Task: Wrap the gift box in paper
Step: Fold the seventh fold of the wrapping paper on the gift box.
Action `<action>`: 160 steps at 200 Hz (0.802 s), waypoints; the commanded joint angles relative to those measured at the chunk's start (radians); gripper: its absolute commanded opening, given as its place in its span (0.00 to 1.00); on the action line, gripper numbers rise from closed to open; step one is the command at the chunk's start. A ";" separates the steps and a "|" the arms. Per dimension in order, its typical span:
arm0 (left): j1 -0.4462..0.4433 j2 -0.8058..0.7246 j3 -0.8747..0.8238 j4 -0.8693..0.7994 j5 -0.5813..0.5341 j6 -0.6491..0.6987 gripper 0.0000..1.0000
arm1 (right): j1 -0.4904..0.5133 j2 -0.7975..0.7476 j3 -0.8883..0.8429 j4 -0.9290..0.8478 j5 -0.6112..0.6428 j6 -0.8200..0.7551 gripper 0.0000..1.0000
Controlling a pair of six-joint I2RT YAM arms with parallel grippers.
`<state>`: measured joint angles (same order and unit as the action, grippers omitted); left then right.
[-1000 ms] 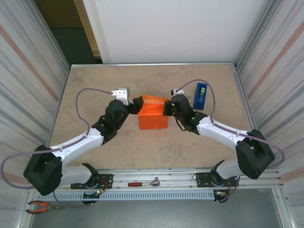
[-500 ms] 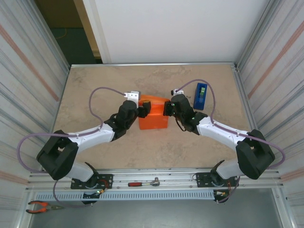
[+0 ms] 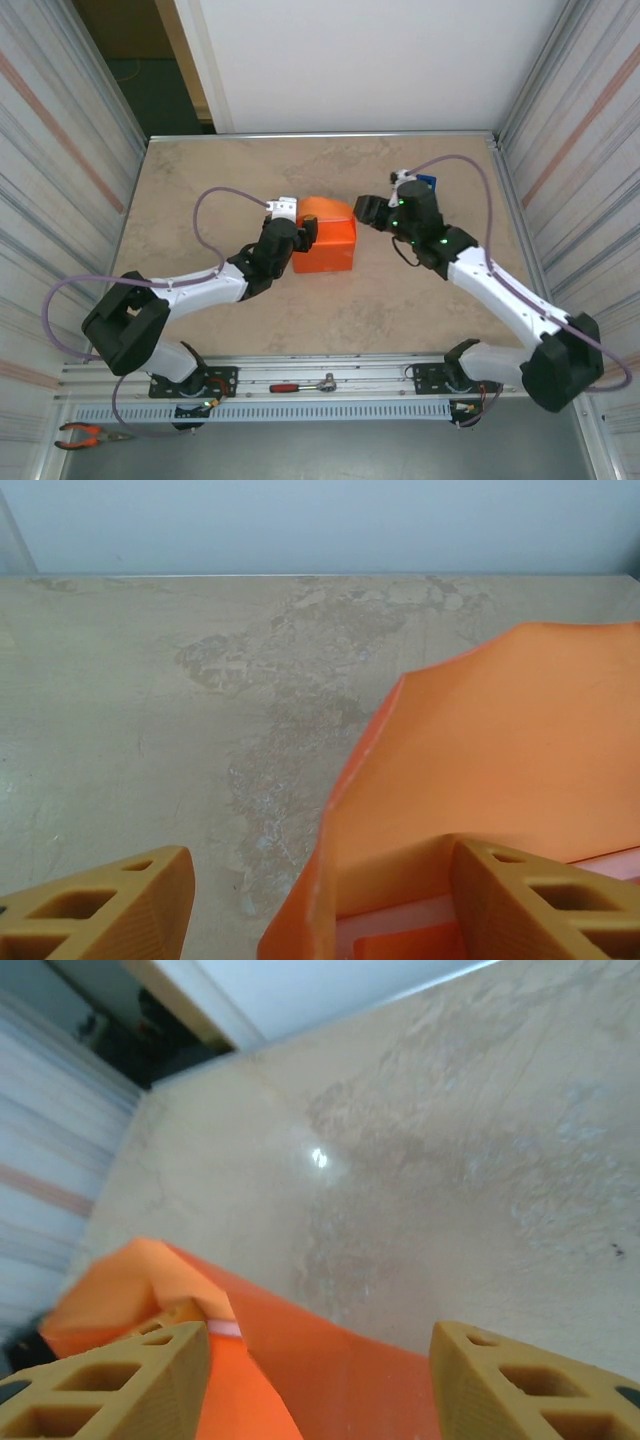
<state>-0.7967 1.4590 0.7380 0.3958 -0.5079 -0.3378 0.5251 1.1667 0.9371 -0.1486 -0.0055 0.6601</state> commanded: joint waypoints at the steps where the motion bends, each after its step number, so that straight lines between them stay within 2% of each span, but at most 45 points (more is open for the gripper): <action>1: -0.013 0.019 0.011 -0.052 -0.060 0.007 0.68 | -0.086 -0.032 0.002 -0.078 -0.105 0.099 0.58; 9: -0.013 0.020 0.009 -0.055 -0.063 0.006 0.68 | -0.117 -0.024 -0.006 -0.077 -0.143 0.119 0.54; 28: -0.017 0.022 0.011 -0.061 -0.070 0.005 0.68 | -0.167 0.014 -0.020 -0.054 -0.251 0.161 0.37; 42: -0.019 0.024 0.012 -0.066 -0.072 0.006 0.68 | -0.173 0.051 -0.027 -0.024 -0.296 0.183 0.20; 67: -0.021 0.025 0.014 -0.075 -0.077 0.006 0.68 | -0.169 0.101 -0.049 0.049 -0.338 0.225 0.01; 160: -0.026 0.034 0.023 -0.076 -0.070 0.007 0.67 | -0.060 0.259 -0.007 0.164 -0.349 0.272 0.00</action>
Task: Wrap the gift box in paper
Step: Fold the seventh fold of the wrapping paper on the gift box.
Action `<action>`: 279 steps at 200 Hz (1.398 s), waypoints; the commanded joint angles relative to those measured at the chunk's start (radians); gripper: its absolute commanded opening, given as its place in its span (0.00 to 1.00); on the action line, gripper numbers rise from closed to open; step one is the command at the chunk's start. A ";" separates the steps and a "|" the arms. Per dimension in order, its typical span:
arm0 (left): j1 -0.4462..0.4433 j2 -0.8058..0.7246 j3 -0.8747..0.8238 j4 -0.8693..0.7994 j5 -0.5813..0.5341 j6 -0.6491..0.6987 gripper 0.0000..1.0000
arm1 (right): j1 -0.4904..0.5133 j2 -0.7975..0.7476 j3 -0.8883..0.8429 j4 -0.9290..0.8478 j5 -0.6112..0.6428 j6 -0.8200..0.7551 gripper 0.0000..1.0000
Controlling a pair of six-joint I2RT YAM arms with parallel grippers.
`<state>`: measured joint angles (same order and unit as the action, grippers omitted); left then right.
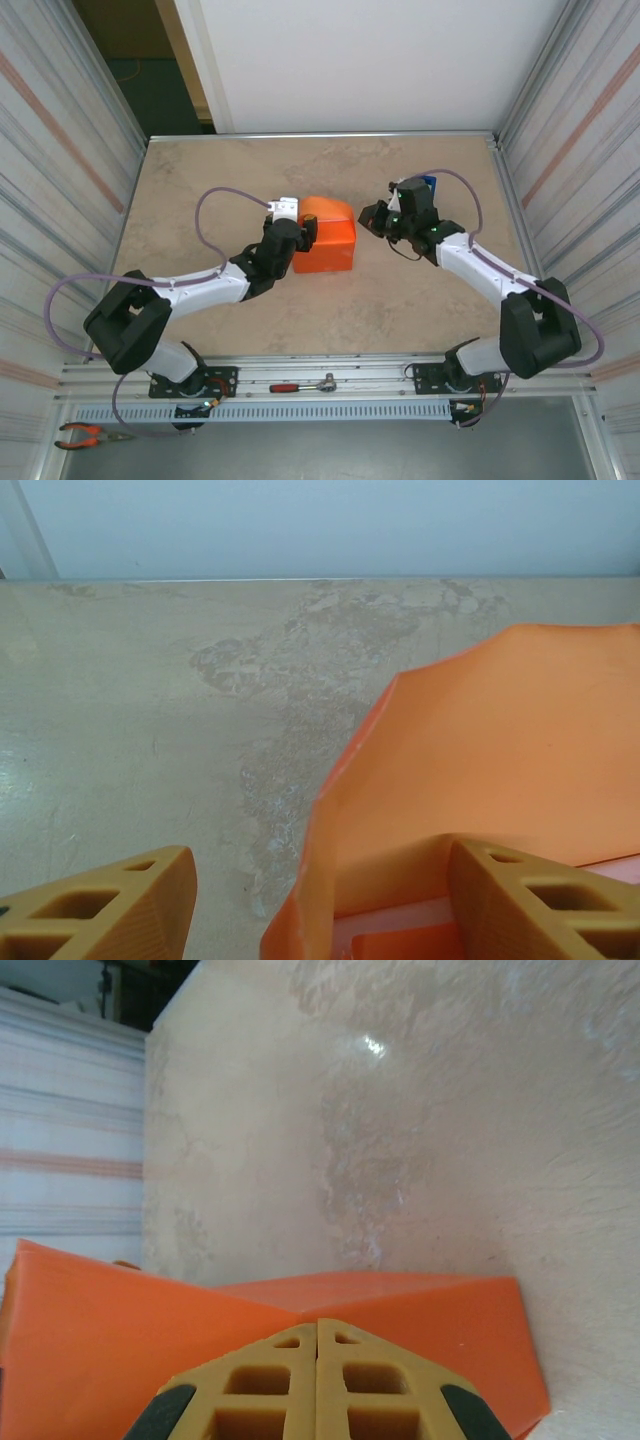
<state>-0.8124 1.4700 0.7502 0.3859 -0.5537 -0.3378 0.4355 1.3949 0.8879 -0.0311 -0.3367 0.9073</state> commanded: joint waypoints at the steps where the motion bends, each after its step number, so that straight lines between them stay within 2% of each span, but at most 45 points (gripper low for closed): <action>1: -0.010 0.023 0.011 -0.066 -0.025 0.007 0.67 | 0.029 0.032 0.043 0.047 -0.018 0.025 0.00; 55: -0.010 0.024 0.007 -0.060 -0.025 0.004 0.67 | 0.077 0.014 0.049 0.030 0.011 0.005 0.00; 132: -0.010 0.030 0.009 -0.053 -0.021 0.000 0.67 | 0.050 -0.018 0.078 -0.023 0.083 -0.046 0.00; 279: -0.010 0.032 0.006 -0.053 -0.023 -0.009 0.67 | 0.106 0.028 0.073 -0.051 -0.020 -0.101 0.00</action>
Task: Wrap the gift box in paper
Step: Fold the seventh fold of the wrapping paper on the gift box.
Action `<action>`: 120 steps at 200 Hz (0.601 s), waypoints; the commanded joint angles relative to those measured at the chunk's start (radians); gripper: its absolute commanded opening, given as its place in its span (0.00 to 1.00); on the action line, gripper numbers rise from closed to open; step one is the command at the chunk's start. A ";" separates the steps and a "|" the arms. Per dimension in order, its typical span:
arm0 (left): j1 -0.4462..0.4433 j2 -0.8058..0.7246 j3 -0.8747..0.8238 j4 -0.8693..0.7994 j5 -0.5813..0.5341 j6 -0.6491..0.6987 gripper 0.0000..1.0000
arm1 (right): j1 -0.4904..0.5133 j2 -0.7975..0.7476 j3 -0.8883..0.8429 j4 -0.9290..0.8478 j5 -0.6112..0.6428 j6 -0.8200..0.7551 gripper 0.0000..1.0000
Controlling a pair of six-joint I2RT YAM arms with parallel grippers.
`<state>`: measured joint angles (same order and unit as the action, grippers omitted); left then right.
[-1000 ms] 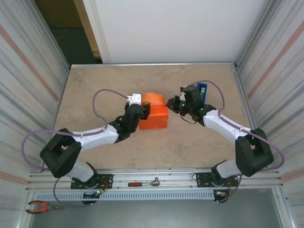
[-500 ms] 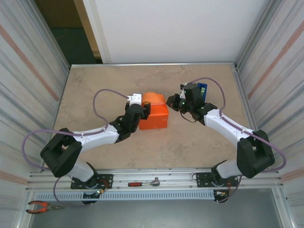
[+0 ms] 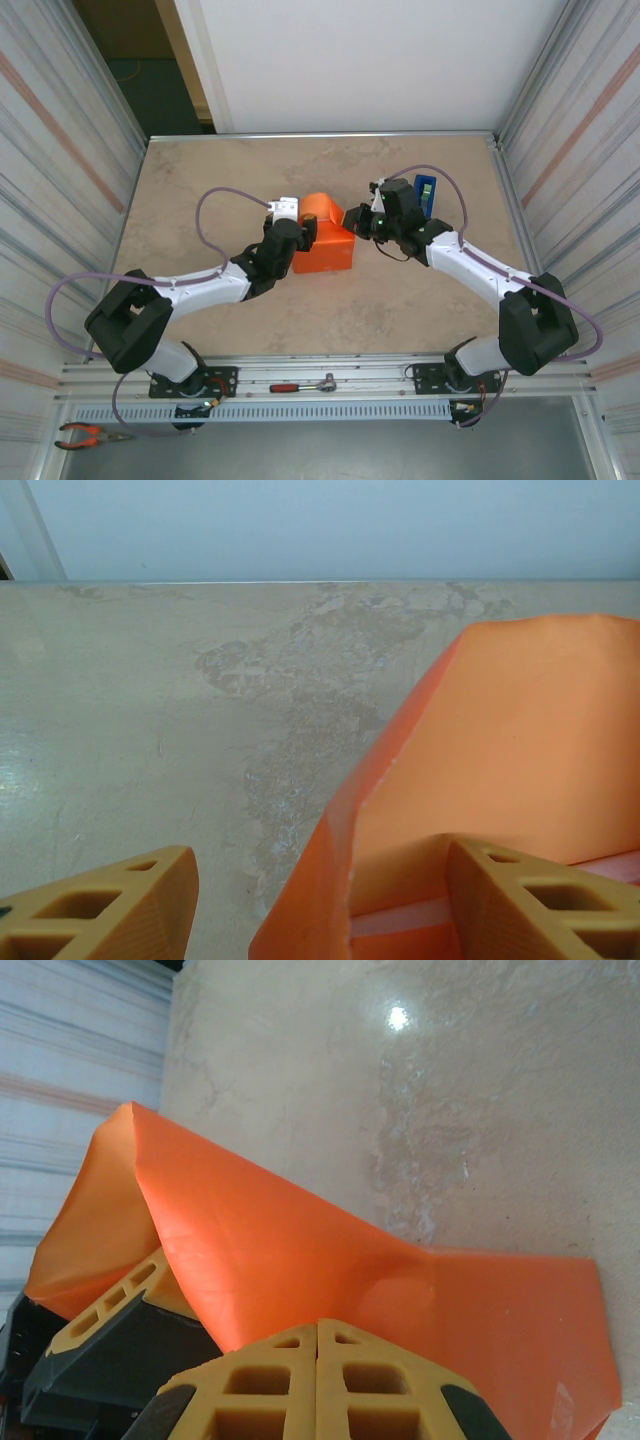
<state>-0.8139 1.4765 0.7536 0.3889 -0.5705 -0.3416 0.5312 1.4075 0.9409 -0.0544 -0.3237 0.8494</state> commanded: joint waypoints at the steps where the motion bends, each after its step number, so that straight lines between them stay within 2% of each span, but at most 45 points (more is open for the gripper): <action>1: -0.008 0.025 0.003 -0.056 -0.006 -0.005 0.67 | 0.010 0.015 0.020 -0.028 -0.033 -0.043 0.00; 33: -0.009 0.019 -0.001 -0.058 -0.008 -0.005 0.67 | 0.036 0.019 0.036 -0.099 0.000 -0.105 0.00; 81: -0.011 0.010 -0.006 -0.059 -0.010 -0.011 0.67 | 0.115 0.088 0.094 -0.293 0.170 -0.270 0.00; 101: -0.013 0.005 -0.007 -0.063 -0.014 -0.010 0.66 | 0.149 0.106 0.084 -0.328 0.250 -0.311 0.00; 120: -0.013 -0.004 -0.010 -0.063 -0.016 -0.011 0.66 | 0.152 0.104 0.068 -0.328 0.253 -0.313 0.00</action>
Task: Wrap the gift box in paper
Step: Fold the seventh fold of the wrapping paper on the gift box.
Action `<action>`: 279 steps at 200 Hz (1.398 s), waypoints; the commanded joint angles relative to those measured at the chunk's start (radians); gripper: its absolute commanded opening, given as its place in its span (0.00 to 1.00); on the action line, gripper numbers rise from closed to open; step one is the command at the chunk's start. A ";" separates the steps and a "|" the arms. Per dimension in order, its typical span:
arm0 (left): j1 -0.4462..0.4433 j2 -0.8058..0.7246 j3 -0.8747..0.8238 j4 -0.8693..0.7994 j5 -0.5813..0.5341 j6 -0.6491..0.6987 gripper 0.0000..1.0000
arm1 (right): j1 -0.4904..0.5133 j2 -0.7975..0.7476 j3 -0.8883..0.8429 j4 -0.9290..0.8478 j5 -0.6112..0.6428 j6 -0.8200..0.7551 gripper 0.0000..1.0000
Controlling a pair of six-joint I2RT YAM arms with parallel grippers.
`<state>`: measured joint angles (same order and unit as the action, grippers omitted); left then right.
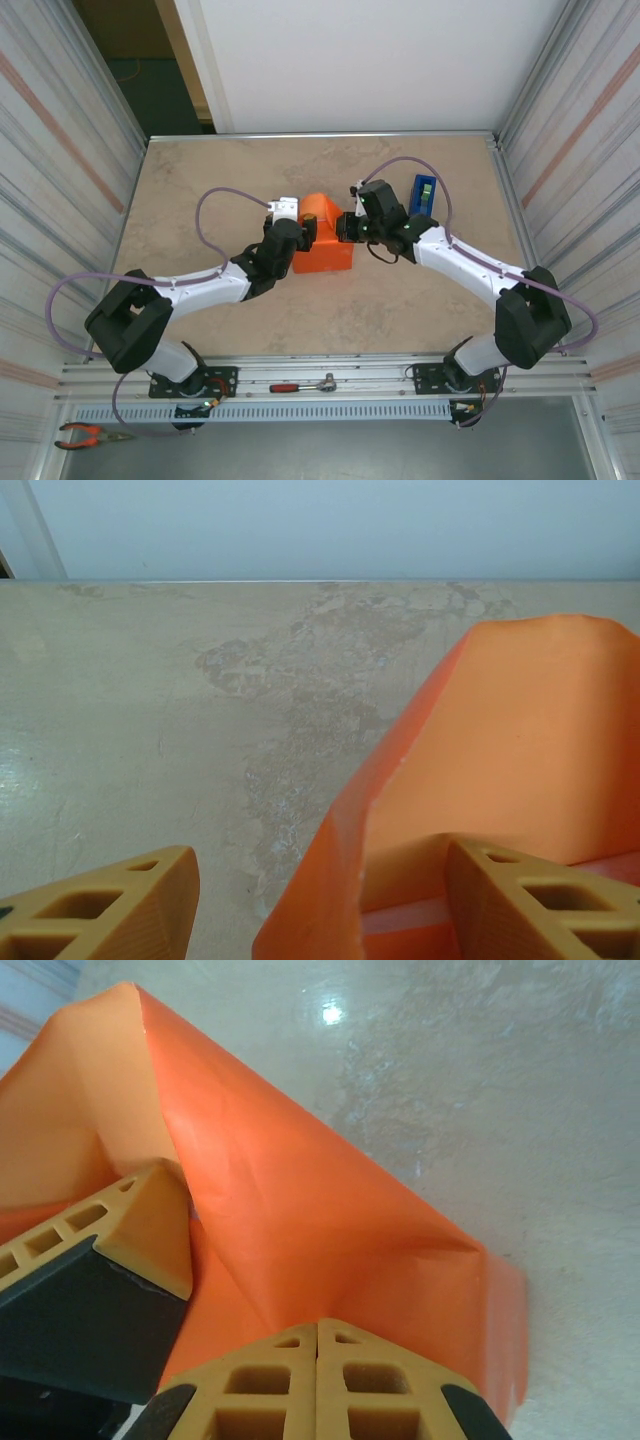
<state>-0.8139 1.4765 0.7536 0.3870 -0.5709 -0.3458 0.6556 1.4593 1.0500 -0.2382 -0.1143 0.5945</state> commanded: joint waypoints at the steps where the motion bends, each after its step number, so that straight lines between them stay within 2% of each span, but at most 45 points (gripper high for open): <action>1: -0.013 -0.003 -0.011 -0.062 -0.016 -0.005 0.66 | 0.028 0.051 -0.042 -0.143 0.043 -0.058 0.00; 76: -0.013 -0.001 -0.015 -0.061 -0.016 -0.004 0.66 | -0.102 -0.001 0.019 -0.050 -0.089 0.014 0.00; 119: -0.013 0.002 -0.019 -0.057 -0.017 -0.007 0.66 | -0.113 0.038 0.067 -0.030 -0.127 0.017 0.00; 229: -0.012 0.012 -0.018 -0.048 -0.015 -0.007 0.66 | -0.013 0.114 0.112 -0.021 -0.131 -0.019 0.00; 279: -0.013 0.012 -0.020 -0.047 -0.015 -0.007 0.66 | 0.061 0.132 0.123 -0.083 -0.056 -0.099 0.00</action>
<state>-0.8204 1.4761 0.7532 0.3874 -0.5709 -0.3458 0.6601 1.5631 1.1519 -0.2420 -0.1947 0.5629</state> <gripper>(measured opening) 0.661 0.063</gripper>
